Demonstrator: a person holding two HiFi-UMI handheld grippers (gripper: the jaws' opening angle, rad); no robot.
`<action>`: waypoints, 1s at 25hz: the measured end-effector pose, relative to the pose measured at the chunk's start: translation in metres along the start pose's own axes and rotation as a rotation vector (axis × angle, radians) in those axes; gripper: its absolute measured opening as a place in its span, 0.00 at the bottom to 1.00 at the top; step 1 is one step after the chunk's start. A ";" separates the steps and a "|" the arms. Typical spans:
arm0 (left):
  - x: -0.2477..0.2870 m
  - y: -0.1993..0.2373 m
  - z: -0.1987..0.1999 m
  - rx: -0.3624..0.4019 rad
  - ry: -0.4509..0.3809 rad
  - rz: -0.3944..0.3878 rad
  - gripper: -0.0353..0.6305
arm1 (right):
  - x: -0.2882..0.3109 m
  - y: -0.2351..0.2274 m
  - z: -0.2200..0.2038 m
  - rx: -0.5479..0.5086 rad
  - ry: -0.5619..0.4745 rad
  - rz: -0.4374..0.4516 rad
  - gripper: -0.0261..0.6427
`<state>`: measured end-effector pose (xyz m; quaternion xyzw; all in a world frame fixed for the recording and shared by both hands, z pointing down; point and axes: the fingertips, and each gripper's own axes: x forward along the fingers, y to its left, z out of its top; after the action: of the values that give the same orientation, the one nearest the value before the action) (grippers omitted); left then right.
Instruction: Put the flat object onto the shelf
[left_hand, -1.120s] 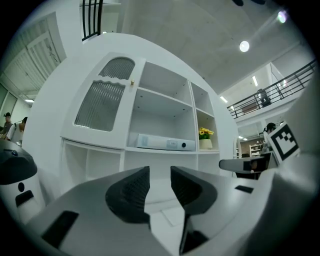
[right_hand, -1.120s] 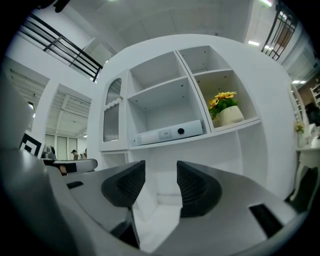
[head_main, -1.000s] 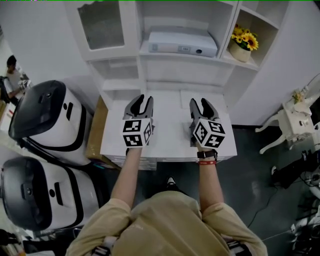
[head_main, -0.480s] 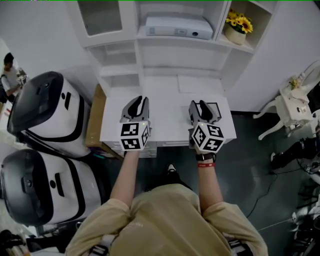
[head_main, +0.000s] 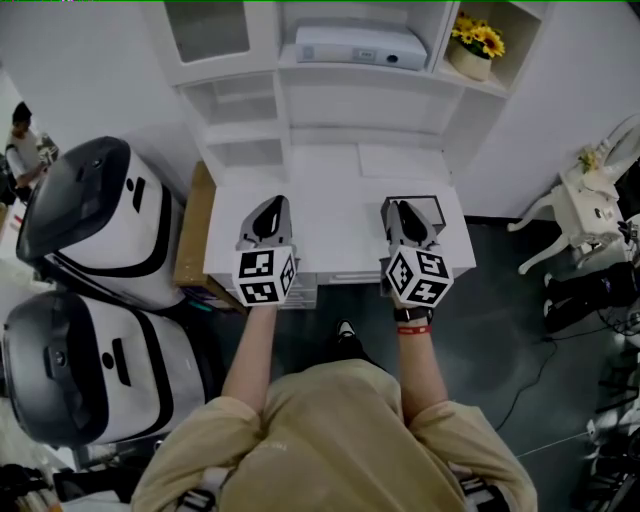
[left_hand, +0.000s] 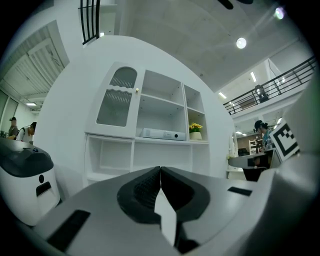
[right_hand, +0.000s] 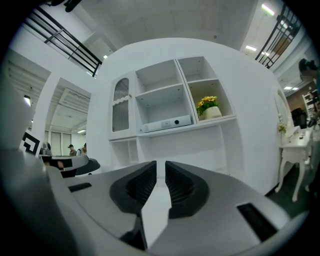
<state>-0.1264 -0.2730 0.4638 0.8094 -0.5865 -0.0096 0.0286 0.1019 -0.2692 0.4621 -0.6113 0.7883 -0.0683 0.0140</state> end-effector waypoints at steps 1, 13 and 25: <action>-0.002 0.001 -0.001 -0.003 -0.002 0.000 0.09 | -0.002 0.001 -0.001 -0.002 -0.004 -0.002 0.14; -0.006 -0.003 -0.005 0.007 -0.007 -0.015 0.08 | -0.009 0.007 -0.005 -0.032 -0.013 -0.002 0.09; 0.005 0.006 -0.031 -0.027 0.038 -0.008 0.08 | 0.009 0.010 -0.012 -0.051 0.024 0.039 0.09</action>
<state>-0.1295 -0.2785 0.4952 0.8113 -0.5824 -0.0021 0.0508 0.0891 -0.2742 0.4733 -0.5952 0.8016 -0.0551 -0.0096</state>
